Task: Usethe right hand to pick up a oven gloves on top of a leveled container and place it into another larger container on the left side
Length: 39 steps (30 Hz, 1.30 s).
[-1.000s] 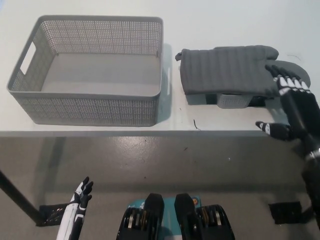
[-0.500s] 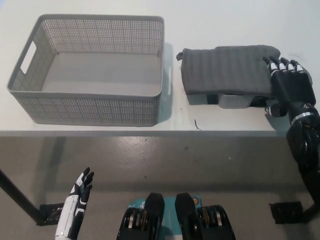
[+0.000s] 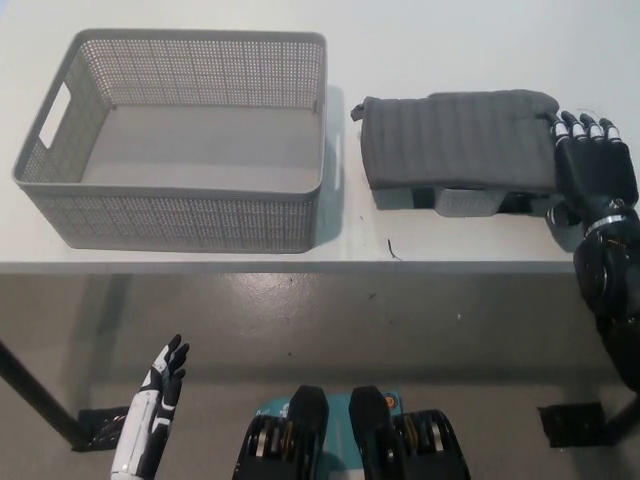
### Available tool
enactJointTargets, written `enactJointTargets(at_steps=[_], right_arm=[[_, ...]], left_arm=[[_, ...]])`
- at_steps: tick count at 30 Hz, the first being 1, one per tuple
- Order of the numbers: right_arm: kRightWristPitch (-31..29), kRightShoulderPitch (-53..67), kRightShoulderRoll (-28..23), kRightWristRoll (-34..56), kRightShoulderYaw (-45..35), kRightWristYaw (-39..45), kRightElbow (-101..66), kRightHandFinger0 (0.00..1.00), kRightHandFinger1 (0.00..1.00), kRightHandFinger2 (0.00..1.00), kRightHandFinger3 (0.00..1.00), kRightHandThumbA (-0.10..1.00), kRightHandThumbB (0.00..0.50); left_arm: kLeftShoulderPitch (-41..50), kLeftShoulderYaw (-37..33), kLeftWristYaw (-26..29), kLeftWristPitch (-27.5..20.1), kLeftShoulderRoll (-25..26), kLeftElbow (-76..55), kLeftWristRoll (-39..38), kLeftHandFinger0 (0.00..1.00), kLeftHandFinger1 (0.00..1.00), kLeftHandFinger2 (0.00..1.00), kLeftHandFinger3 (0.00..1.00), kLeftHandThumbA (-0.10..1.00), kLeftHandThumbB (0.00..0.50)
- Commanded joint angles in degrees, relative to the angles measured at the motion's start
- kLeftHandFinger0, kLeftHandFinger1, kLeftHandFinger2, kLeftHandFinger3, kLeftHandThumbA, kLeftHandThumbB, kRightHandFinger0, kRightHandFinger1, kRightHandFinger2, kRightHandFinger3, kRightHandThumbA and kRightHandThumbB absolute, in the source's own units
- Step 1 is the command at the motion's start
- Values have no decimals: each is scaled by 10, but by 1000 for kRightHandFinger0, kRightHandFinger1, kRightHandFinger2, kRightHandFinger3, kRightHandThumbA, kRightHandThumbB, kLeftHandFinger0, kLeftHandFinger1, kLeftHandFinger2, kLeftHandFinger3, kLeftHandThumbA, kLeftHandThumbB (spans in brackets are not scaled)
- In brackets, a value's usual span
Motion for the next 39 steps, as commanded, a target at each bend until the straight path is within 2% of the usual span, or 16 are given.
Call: enactJointTargets(at_steps=[1,5,6,7,8,9,10,12,13,15,17,19,28,34,37,39], right_arm=[[-133,-54,25,33,-13,-284,65,1000,1000,1000,1000,1000,279],[-192,-70,40,42,-19,-387,96,1000,1000,1000,1000,1000,250],[-215,-81,44,41,-19,-435,117,935,910,1000,1000,1000,228],[-229,-89,49,45,-22,-460,128,800,739,833,968,1000,232],[-247,-96,53,53,-28,-481,137,741,657,726,868,1000,227],[-262,-101,57,61,-33,-493,143,544,482,572,648,916,230],[-276,-106,60,69,-39,-504,149,485,441,542,602,875,232],[-314,-112,64,88,-49,-509,152,39,238,443,453,687,227],[-315,-113,64,90,-50,-510,151,8,146,440,447,640,213],[-350,-109,65,105,-58,-512,154,0,2,351,395,408,169],[-365,-103,65,113,-61,-502,150,0,0,278,373,198,97],[-371,-97,66,121,-66,-493,142,0,0,270,360,-89,81],[-367,-98,60,126,-73,-492,144,0,1,431,506,-100,117],[-378,-110,54,138,-83,-493,135,0,49,565,557,-100,98],[-386,-115,48,142,-87,-485,109,0,59,564,555,-100,131],[-396,-124,39,133,-85,-496,96,0,71,555,561,-100,188]], left_arm=[[-9,-11,6,-23,8,-7,14,1000,1000,1000,1000,1000,114],[-10,-14,1,-23,9,-7,16,1000,1000,1000,1000,1000,112],[-10,-15,0,-23,11,-7,21,1000,1000,1000,1000,1000,117],[-11,-15,-2,-23,11,-7,19,1000,1000,1000,1000,1000,119],[-12,-17,-3,-23,11,-7,18,1000,1000,1000,1000,1000,112],[-13,-18,-4,-23,12,-7,18,1000,1000,1000,1000,1000,105],[-15,-18,-4,-23,12,-6,19,1000,1000,1000,1000,1000,104],[-16,-19,-6,-23,12,-5,18,1000,1000,1000,1000,1000,106],[-17,-20,-5,-23,13,-5,20,1000,1000,1000,1000,1000,101],[-17,-21,-8,-23,14,-5,21,1000,1000,1000,1000,1000,87],[-17,-21,-8,-23,15,-5,20,1000,1000,1000,1000,1000,75],[-17,-23,-6,-23,16,-5,22,1000,1000,1000,1000,1000,63],[-19,-25,-11,-23,22,-6,22,1000,1000,1000,1000,1000,40],[-23,-28,-8,-23,21,-1,19,1000,1000,1000,1000,1000,32],[-23,-31,-6,-23,23,-2,19,1000,1000,1000,1000,1000,26],[-23,-32,-5,-23,24,-1,19,1000,1000,1000,1000,1000,36]])
